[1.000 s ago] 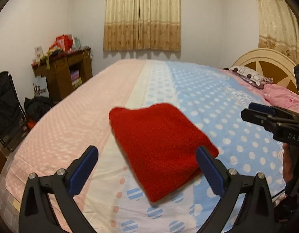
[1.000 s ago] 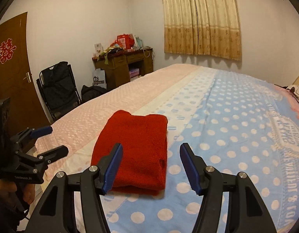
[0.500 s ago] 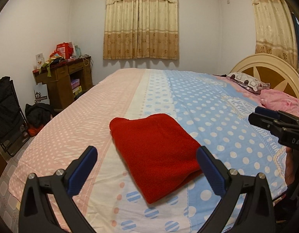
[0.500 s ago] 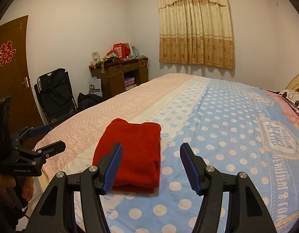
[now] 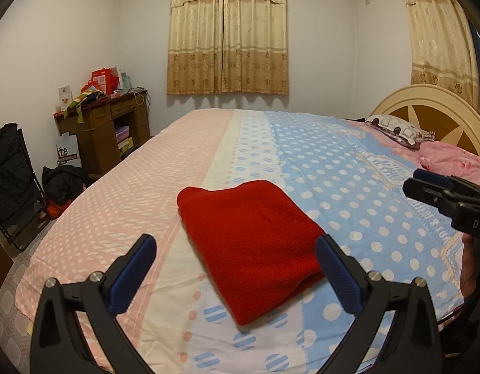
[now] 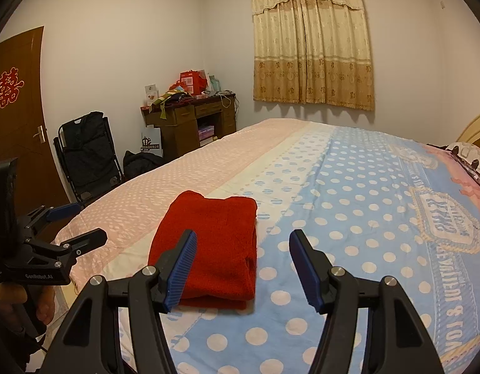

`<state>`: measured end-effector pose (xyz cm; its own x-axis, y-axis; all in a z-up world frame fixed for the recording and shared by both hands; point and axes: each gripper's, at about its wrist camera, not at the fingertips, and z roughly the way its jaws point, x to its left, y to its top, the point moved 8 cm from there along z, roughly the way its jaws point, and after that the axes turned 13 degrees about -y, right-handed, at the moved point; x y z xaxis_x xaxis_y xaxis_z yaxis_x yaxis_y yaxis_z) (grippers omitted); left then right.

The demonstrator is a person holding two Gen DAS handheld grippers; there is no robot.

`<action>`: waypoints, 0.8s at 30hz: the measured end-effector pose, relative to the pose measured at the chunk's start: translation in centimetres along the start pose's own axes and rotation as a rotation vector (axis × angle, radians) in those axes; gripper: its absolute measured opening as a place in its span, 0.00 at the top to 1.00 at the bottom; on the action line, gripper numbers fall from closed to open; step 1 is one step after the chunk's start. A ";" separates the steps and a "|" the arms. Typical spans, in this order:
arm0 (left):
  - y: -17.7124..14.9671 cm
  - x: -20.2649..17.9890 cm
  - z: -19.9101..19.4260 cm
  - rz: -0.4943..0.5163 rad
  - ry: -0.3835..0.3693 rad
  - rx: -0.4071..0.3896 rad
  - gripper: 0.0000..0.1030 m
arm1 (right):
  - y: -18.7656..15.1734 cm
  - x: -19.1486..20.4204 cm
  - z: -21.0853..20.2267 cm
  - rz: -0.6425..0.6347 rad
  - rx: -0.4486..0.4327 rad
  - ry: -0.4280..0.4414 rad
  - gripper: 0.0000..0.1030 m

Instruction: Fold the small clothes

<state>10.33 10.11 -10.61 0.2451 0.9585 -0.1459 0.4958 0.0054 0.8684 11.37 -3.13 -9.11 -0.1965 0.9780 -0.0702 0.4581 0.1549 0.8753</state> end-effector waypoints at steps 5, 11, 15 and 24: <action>-0.3 -0.1 0.0 0.000 0.003 0.005 0.00 | 0.0 -0.1 0.0 -0.001 0.000 -0.003 0.38; -0.5 0.0 0.2 0.004 0.015 0.010 0.00 | 0.0 0.0 -0.2 0.002 -0.017 -0.003 0.38; -0.5 0.1 0.1 0.006 0.022 0.015 0.00 | 0.1 0.0 -0.6 -0.004 -0.039 -0.008 0.38; 0.3 0.6 -0.8 -0.022 0.039 -0.013 0.00 | 1.0 0.4 -1.8 -0.015 -0.086 -0.017 0.38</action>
<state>9.95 10.87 -10.08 0.2011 0.9685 -0.1465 0.4896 0.0302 0.8714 10.22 -2.85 -7.40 -0.1871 0.9781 -0.0909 0.3794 0.1573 0.9117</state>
